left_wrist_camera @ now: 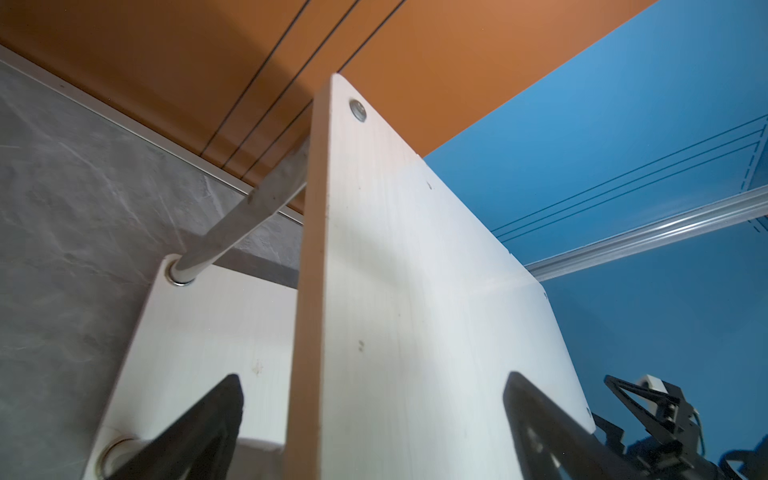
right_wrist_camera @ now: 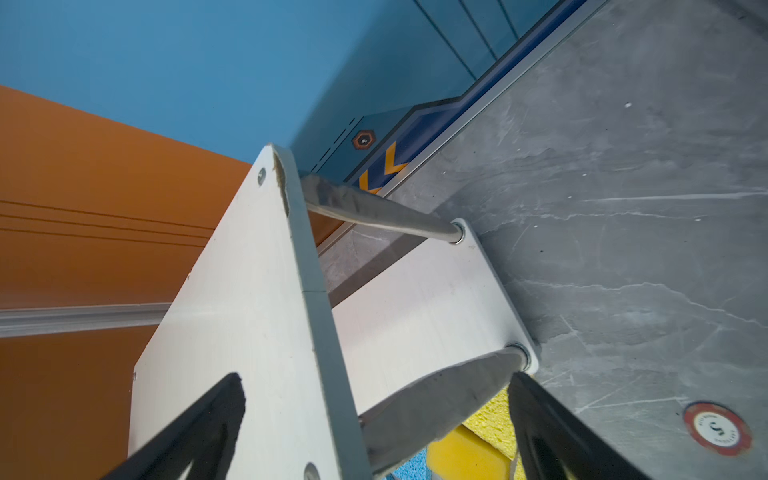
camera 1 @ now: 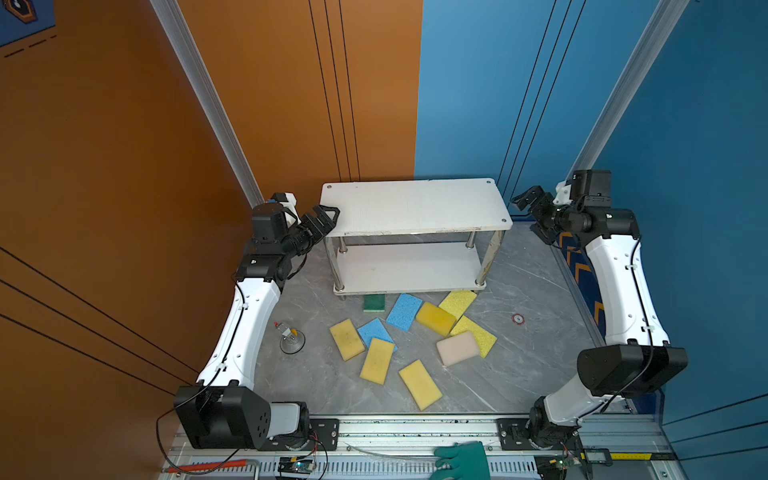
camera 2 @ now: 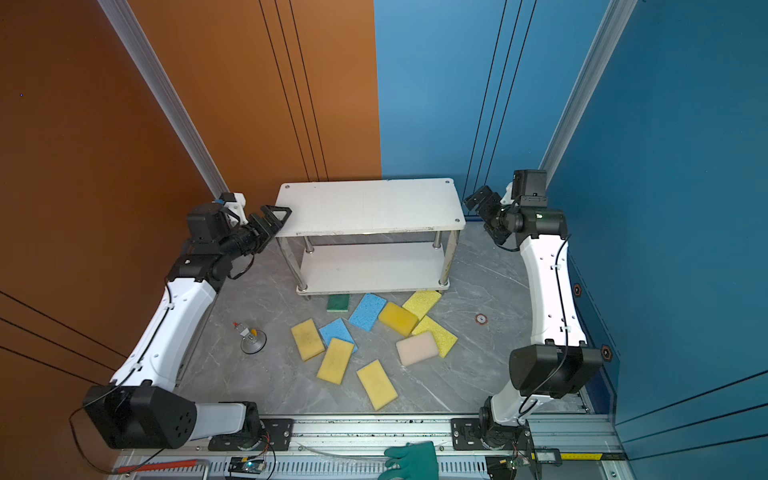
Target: Place and organize the cleaning sponges onto the shelf
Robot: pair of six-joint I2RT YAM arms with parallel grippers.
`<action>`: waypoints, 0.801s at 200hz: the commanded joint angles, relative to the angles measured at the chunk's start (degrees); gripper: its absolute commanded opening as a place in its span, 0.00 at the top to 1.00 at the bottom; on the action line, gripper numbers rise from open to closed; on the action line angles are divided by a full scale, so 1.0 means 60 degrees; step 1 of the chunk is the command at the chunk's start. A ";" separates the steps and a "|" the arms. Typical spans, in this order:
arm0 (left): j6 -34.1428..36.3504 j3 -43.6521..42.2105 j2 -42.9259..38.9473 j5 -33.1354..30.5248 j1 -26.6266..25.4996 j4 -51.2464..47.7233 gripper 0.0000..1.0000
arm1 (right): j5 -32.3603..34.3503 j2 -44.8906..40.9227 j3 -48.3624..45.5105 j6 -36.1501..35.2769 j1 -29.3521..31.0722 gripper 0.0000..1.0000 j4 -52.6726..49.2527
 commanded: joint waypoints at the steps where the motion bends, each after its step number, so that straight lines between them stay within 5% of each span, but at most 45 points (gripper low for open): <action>1: 0.0604 0.0334 -0.0889 -0.0980 0.0128 -0.1202 0.02 | 0.0928 -0.0965 0.0156 -0.0542 -0.0264 0.00 -0.0503; 49: 0.1024 -0.0474 -0.2994 -0.1464 -0.0076 -0.3428 0.02 | 0.0349 -0.2123 0.0020 -0.0096 -0.0061 0.00 -0.0527; 102: 0.0729 -0.1680 -0.4378 -0.0405 -0.0315 -0.4562 0.02 | -0.1698 -0.2789 0.0488 -0.0285 0.0768 0.00 -0.0929; 160: 0.0263 -0.2712 -0.4441 0.1109 -0.0964 -0.4640 0.02 | 0.0664 -0.3181 0.0217 -0.1368 0.4668 0.00 -0.2896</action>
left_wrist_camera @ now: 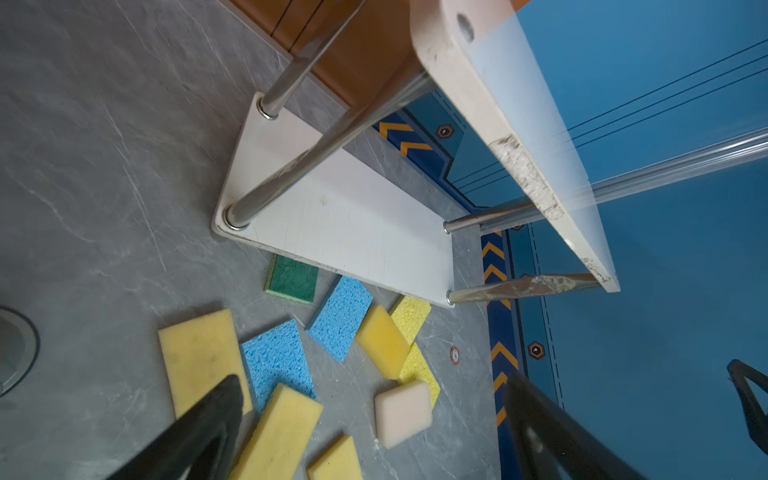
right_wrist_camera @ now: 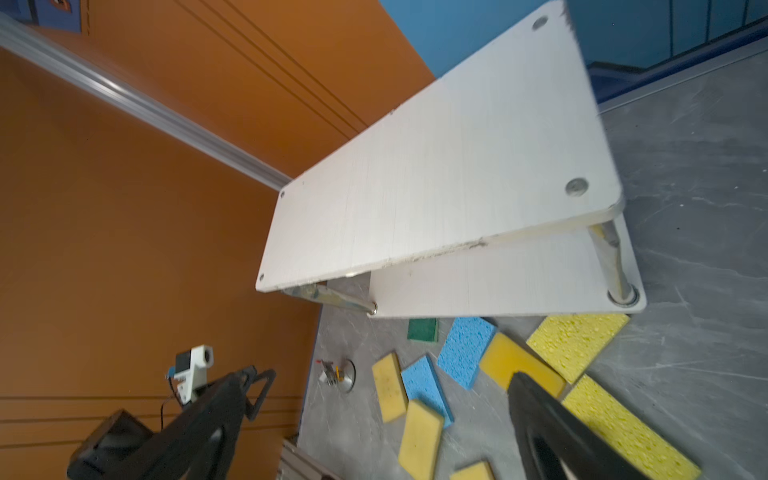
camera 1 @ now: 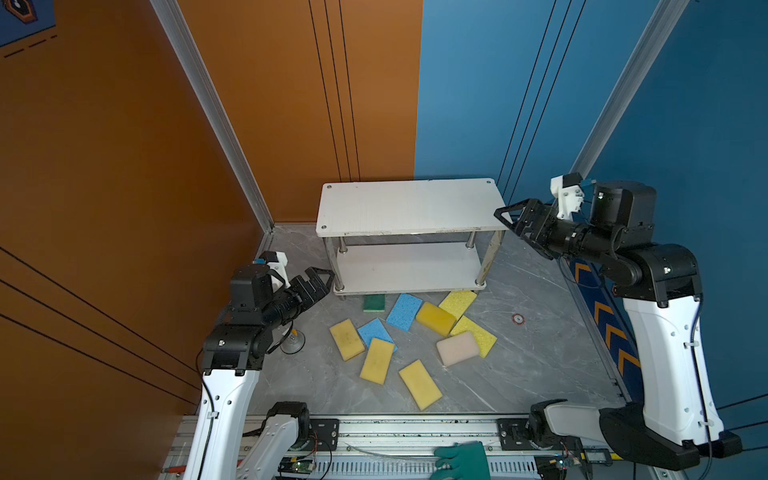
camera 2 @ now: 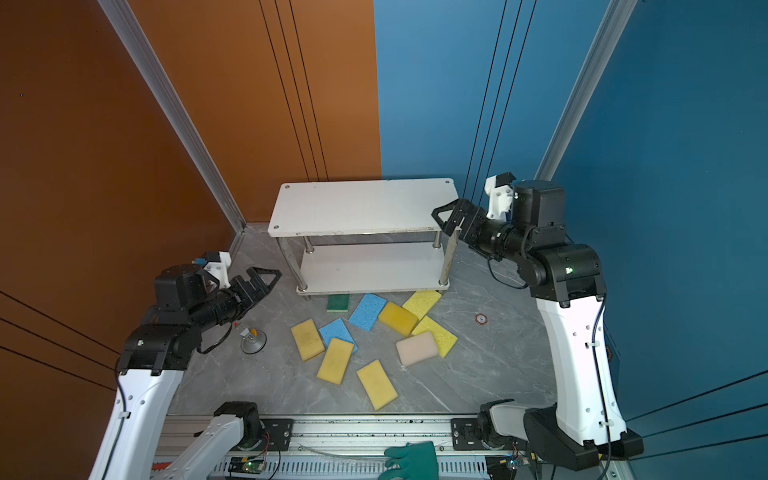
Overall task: Place and organize the cleaning sponges onto the shelf
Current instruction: 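Lower both grippers down toward the sponge pile in front of the shelf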
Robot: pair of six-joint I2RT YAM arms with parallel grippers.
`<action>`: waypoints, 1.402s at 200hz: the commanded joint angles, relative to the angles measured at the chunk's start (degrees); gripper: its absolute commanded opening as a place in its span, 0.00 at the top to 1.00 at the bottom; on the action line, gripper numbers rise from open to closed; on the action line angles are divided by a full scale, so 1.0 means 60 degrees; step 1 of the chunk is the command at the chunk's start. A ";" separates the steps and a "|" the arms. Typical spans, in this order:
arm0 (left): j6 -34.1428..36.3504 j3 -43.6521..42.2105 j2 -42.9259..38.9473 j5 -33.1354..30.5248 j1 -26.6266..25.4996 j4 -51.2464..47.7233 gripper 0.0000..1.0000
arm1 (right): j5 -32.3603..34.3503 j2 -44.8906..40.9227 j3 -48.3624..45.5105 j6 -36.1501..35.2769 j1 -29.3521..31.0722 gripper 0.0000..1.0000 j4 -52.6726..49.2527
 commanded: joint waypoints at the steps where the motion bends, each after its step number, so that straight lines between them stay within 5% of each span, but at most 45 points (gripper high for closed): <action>1: -0.0130 -0.0295 0.0058 0.0936 -0.0428 -0.0229 0.02 | 0.1335 -0.0409 -0.0434 -0.0542 0.1242 0.00 -0.1100; 48: -0.0173 -0.1216 0.0514 0.1327 -0.1470 -0.0221 0.02 | 0.3556 -0.0718 -0.3346 0.0054 0.4464 0.00 -0.0566; 86: -0.0150 -0.1856 0.0217 0.0591 -0.2459 -0.0216 0.02 | 0.3945 -0.0810 -0.6053 0.1245 0.5546 0.04 0.0730; 136: -0.0387 -0.2928 0.0030 -0.0026 -0.3683 -0.0059 0.02 | 0.3997 -0.1537 -0.8896 0.3730 0.5712 0.10 0.2072; 204: -0.1179 -0.3796 0.0097 -0.0260 -0.4127 0.1295 0.02 | 0.4444 -0.2581 -1.1693 0.6337 0.5871 0.21 0.3956; 280: -0.1013 -0.3616 0.0648 -0.0276 -0.4218 0.1388 0.01 | 0.4752 -0.2324 -1.2504 0.7237 0.5880 0.28 0.4637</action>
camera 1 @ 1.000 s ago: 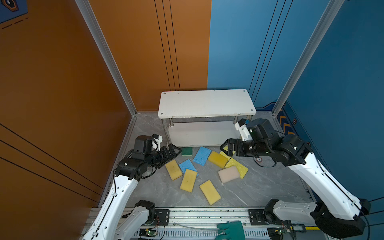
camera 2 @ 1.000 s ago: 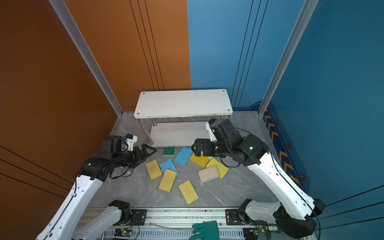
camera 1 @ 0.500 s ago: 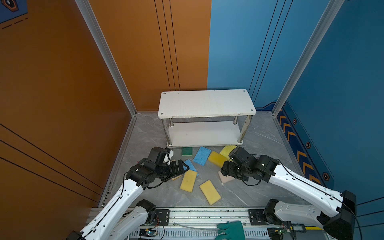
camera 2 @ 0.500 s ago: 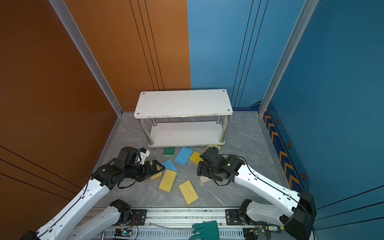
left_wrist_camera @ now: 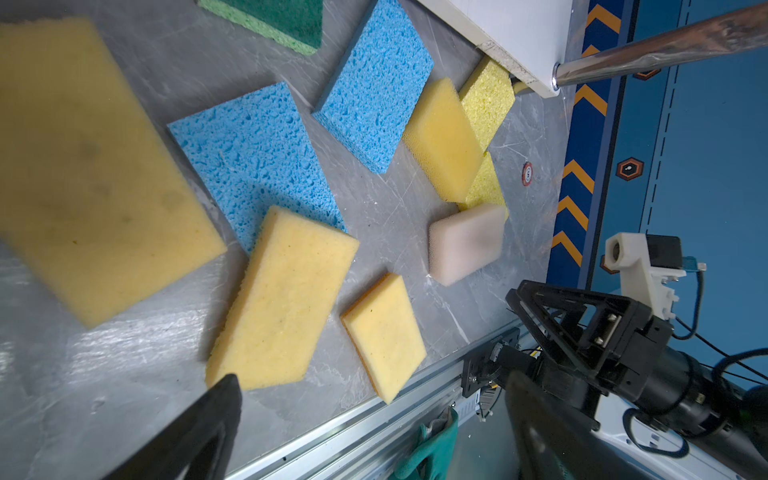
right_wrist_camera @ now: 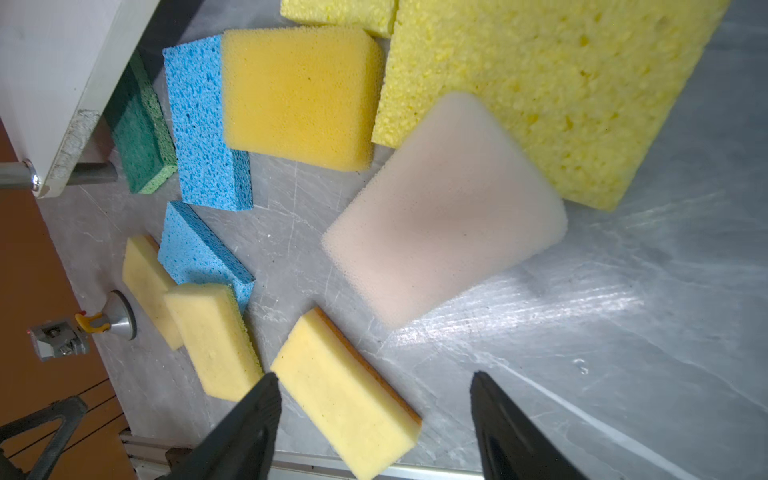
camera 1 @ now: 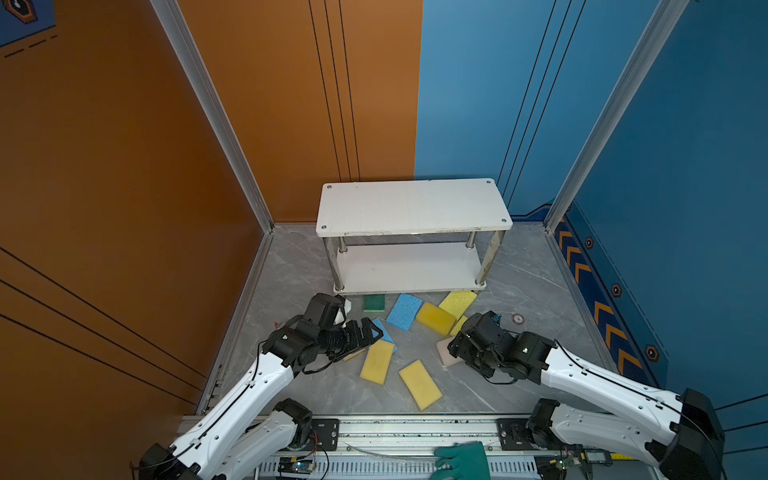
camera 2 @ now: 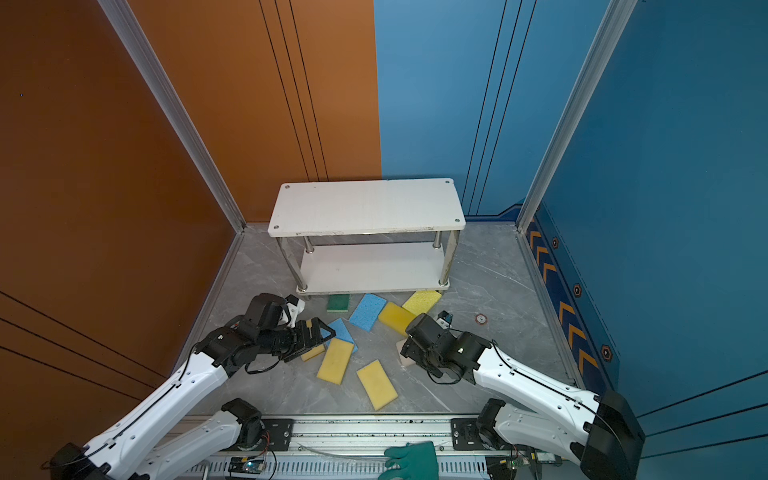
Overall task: Place and organize the cleaning sponges onto the shelf
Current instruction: 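Lower both grippers down toward the sponge pile in front of the shelf, then close the right gripper on the white sponge while the left gripper hovers nearby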
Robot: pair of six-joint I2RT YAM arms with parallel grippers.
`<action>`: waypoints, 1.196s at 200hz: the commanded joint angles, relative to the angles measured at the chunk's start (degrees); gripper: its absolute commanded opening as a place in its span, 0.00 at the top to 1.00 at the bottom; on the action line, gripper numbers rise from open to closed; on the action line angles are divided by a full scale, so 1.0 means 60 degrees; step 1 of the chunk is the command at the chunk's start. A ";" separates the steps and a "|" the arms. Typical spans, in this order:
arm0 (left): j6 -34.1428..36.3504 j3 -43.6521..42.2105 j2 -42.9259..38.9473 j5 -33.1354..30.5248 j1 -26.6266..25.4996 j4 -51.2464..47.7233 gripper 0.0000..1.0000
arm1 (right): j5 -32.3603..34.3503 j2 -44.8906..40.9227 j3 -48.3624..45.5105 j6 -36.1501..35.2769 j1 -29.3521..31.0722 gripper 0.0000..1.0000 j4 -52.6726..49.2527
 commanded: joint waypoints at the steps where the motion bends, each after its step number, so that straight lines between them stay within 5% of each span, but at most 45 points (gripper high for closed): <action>1: -0.0002 0.0115 0.0045 -0.0178 -0.0073 0.0121 0.00 | 0.0341 0.0175 -0.0307 0.0547 0.0040 0.28 0.0367; 94: -0.0121 0.0218 0.0354 -0.0206 -0.0065 0.0369 0.00 | 0.0224 -0.0446 -0.2045 0.2264 -0.0301 0.37 0.1324; 239: 0.0073 0.0285 0.0582 -0.0052 0.0014 0.0369 0.00 | -0.0271 0.1111 -0.1967 0.1905 -0.0703 0.47 0.2922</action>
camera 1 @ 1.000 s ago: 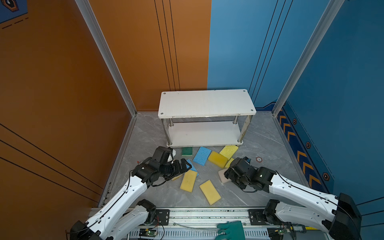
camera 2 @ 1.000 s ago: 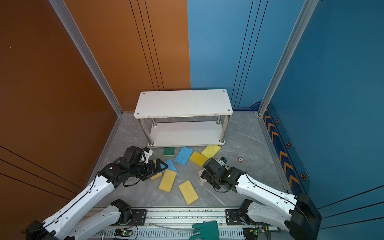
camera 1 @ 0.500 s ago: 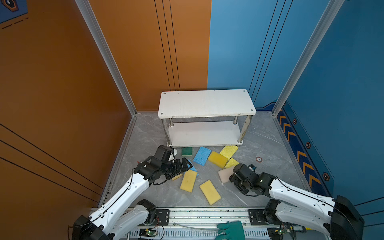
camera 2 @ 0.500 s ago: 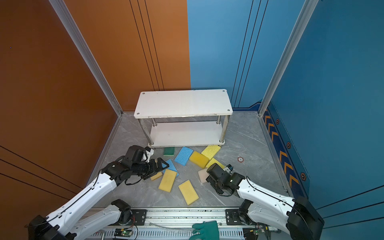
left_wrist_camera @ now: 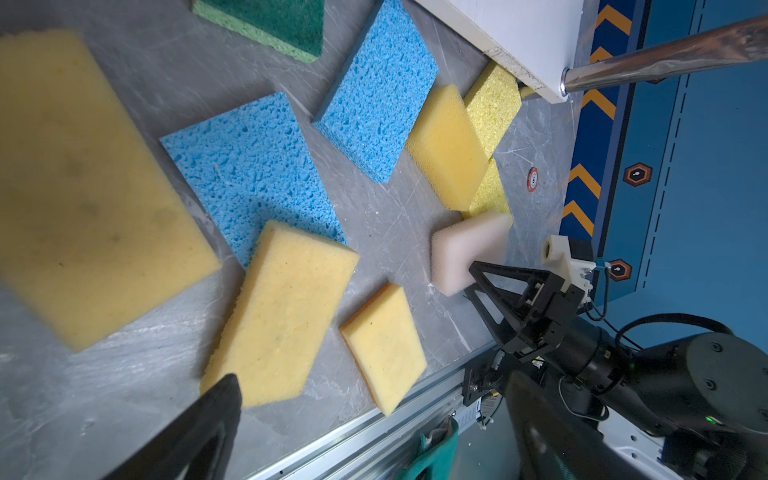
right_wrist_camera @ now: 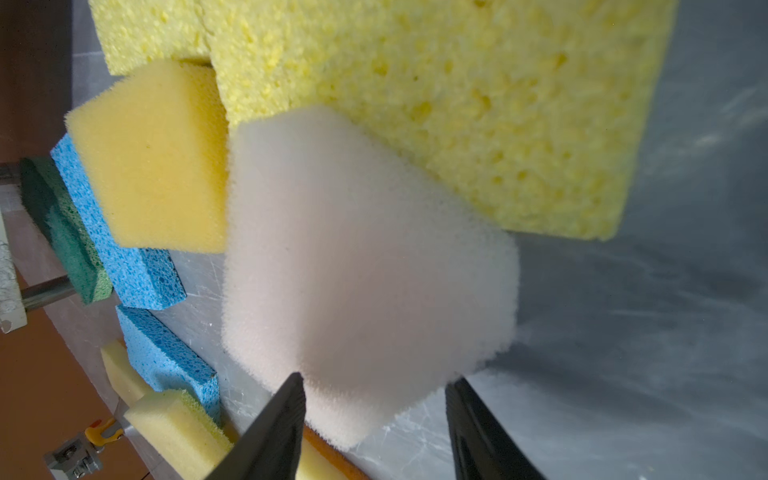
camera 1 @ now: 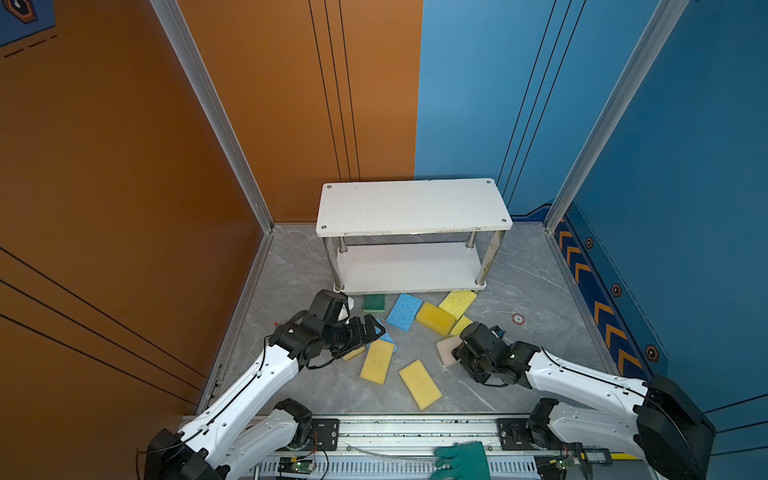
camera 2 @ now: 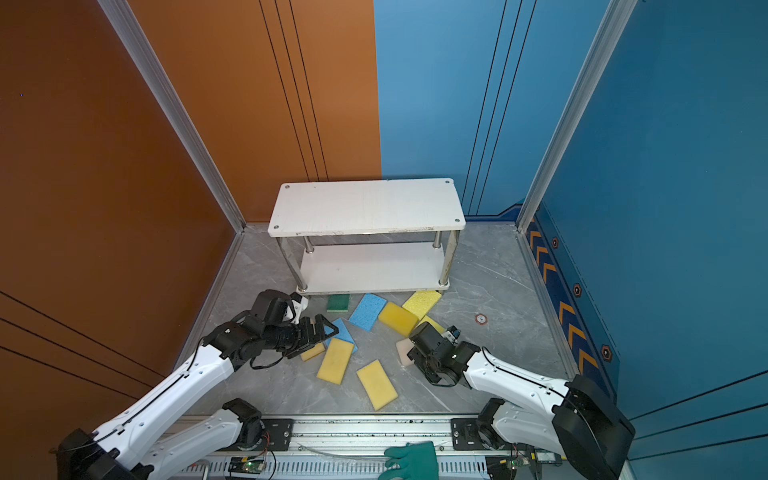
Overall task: Place and organize the cleaning sponges onto the shelf
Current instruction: 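Close the right gripper on the white sponge while the left gripper hovers nearby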
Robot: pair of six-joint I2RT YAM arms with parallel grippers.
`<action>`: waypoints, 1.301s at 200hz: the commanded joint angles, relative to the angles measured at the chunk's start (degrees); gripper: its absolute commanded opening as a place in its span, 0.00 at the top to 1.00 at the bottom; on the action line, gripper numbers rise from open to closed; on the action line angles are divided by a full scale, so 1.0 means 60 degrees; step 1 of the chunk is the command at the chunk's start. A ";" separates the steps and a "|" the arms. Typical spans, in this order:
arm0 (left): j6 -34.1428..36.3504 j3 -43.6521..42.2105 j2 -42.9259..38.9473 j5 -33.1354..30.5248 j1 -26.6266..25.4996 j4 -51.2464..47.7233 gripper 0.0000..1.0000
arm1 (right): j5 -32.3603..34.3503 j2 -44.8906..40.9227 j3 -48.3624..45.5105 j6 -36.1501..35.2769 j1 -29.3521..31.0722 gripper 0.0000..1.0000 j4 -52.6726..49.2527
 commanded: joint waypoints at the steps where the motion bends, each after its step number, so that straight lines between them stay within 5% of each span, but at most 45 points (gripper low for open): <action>1: 0.0100 0.0156 0.0010 -0.0008 0.0029 0.0089 0.00 | -0.0083 0.0205 0.0090 -0.0084 -0.0074 0.47 0.0215; 88: 0.0201 0.0076 -0.0071 0.0351 0.0372 0.0074 0.00 | -0.0100 0.0889 0.0302 -0.0141 -0.0100 0.63 0.0522; 189: 0.0404 0.0031 -0.0082 0.0739 0.0821 0.0082 0.00 | -0.0046 0.0840 0.0581 -0.0360 -0.0092 1.00 0.0196; 260: 0.0355 -0.0124 -0.0367 0.0947 0.0863 0.0075 0.00 | 0.0232 0.0057 0.1711 -0.1552 0.0083 1.00 -0.1681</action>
